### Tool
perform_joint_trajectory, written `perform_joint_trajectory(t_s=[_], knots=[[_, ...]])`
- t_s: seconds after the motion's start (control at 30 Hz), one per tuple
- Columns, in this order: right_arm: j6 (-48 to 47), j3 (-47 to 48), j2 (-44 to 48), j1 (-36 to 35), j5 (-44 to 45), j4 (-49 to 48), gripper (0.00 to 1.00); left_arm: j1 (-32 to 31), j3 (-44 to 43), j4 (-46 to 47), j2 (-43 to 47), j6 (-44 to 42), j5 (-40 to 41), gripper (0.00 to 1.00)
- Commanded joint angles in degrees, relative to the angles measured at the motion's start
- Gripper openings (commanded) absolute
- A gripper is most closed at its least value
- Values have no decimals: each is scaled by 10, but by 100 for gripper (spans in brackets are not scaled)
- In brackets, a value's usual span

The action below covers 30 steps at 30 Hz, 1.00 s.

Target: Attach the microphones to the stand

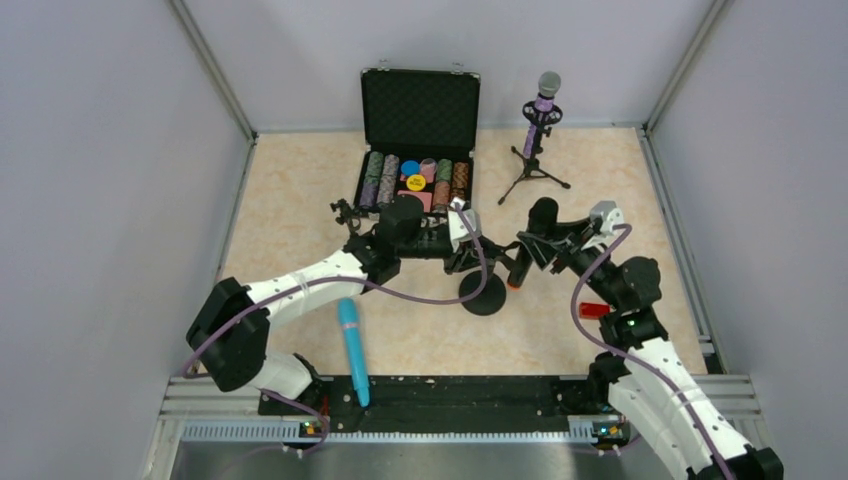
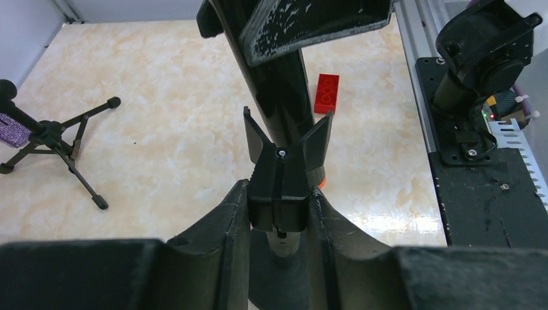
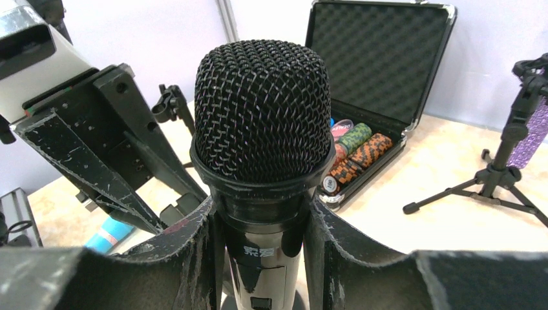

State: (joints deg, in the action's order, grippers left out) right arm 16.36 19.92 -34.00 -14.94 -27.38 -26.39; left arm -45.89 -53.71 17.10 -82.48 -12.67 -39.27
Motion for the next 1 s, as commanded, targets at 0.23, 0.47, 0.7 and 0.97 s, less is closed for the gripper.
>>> perform_joint_trajectory(t_s=[0.23,0.47,0.7,0.97], knots=[[-10,-40,-48,-50,14,-219,0,0,-6,-39,-12,-13,-4,0],[16,-67,-54,-62,32,-283,0,0,-6,-34,-14,-8,-7,0],[28,-84,-53,-75,52,-303,0,0,-6,-30,-17,0,-11,0],[22,-86,-47,-78,50,-289,0,-1,-21,-51,-14,9,-14,70]])
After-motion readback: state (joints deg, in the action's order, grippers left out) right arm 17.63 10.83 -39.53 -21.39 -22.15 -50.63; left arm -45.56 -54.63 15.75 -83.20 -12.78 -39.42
